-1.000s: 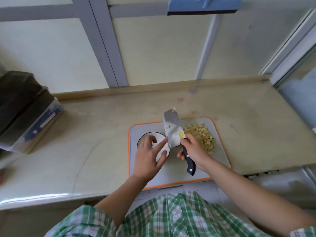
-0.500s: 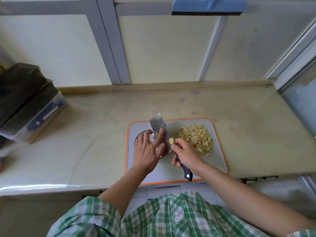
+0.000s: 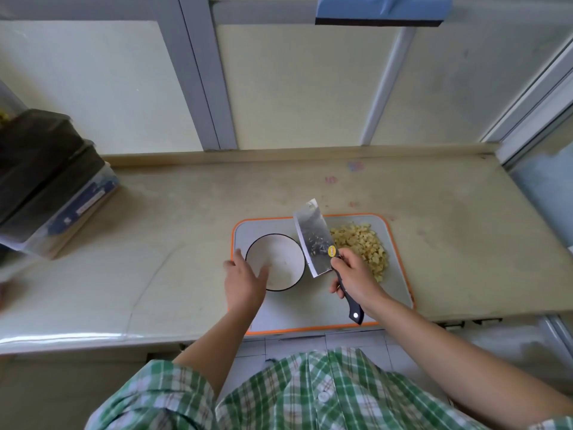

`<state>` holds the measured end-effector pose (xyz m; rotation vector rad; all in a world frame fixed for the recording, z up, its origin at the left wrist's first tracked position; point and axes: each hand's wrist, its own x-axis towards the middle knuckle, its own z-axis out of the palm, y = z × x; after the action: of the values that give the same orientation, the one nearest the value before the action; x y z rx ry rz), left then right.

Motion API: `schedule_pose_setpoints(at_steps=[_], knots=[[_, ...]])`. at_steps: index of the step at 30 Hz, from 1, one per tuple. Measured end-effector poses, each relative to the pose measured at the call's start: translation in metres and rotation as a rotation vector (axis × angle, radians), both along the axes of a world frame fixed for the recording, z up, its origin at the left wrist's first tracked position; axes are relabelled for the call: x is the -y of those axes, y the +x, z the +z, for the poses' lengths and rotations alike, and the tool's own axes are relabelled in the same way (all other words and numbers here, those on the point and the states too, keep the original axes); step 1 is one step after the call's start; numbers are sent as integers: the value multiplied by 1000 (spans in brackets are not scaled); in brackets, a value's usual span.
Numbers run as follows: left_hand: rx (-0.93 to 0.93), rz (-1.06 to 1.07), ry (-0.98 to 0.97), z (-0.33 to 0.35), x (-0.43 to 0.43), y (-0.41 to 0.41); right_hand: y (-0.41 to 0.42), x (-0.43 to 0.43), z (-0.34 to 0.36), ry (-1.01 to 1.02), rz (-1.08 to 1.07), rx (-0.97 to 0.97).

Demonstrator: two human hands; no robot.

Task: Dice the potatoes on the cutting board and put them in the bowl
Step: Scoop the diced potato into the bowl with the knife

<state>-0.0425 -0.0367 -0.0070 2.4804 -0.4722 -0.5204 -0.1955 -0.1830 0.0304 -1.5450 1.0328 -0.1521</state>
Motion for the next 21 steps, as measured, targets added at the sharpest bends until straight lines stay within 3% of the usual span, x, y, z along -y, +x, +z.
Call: schedule_pose_setpoints(at_steps=[3, 10, 14, 21], knots=[[-183, 77, -19, -4, -7, 7, -1, 3, -7, -20, -25, -12], [-99, 360, -158, -12, -53, 30, 26, -24, -22, -39, 153, -22], [-146, 406, -182, -16, -64, 42, 50, -45, -48, -9, 219, -65], [-227, 301, -238, -6, -36, 32, 11, -20, -62, -89, -66, -144]])
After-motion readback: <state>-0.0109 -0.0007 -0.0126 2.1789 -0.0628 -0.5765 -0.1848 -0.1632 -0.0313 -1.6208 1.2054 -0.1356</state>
